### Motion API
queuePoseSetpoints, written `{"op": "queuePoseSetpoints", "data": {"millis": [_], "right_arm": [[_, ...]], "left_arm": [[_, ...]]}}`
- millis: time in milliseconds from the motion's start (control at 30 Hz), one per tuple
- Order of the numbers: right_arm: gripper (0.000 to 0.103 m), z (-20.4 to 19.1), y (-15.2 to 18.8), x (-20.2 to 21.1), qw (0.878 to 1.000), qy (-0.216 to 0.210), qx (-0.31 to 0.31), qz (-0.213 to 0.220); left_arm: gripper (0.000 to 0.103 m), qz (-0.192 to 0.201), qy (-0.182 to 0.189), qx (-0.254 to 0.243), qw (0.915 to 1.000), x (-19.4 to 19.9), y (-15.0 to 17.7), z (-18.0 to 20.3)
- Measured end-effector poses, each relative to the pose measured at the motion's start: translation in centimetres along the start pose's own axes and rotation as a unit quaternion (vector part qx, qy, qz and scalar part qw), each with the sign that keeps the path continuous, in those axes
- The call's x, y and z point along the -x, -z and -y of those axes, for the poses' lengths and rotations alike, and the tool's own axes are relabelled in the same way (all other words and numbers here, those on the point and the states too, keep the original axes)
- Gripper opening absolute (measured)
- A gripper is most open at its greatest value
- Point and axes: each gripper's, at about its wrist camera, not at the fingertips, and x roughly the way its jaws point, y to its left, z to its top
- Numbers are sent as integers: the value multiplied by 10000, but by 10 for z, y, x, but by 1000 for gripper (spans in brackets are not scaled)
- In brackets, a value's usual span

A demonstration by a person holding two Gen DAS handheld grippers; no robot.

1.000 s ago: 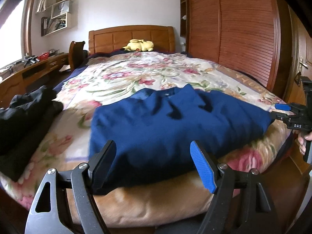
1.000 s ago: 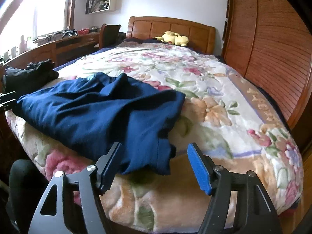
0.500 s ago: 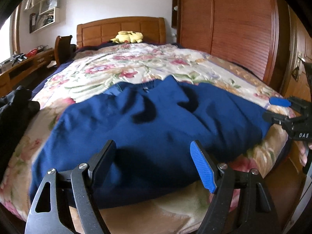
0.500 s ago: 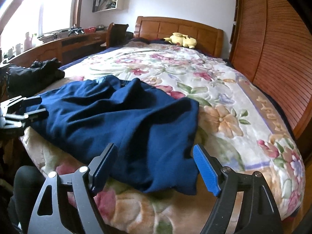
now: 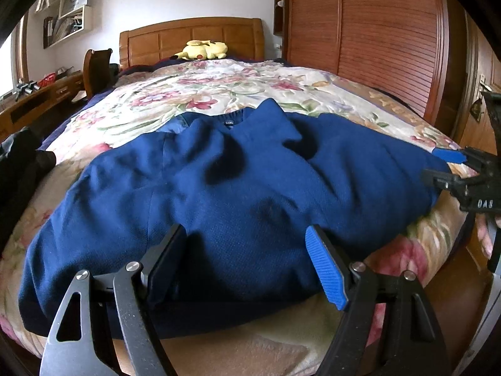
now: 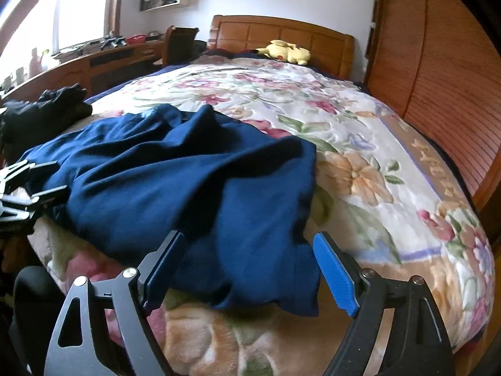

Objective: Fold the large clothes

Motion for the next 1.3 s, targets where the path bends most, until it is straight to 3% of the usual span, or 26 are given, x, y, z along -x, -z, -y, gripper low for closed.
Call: {"op": "queuePoseSetpoints", "data": {"millis": [300,600,867,933,1000,1033,1133,1300], "right_arm": [[88,12,0,-22,9989,199,-362,-242],[92,22,9,-47,9941,-241,-945,-482],[90,23,10,-60,9918,-474,-1020,-607],[82,28,10,-63,9899,-645,-1093,-624],[66,28,10,-62,9877,-874,-1127,-645],[51,28,10,-62,9855,-1053,-1152,-658],[29,27,7,-58,9835,-1260,-1126,-644],[21,20,-18,-35,9921,-927,-825,-173]], "left_arm": [[79,45,68,39,10000,-1,5,-1],[79,63,90,31,9999,-2,6,-2],[79,63,122,54,9999,-3,5,0],[79,64,120,46,9999,-3,5,-1],[79,59,127,57,9999,-3,5,-1],[79,56,126,53,9999,-3,5,-1],[79,2,174,58,9998,-3,3,0],[79,-60,218,86,9997,-2,-2,-2]]}}
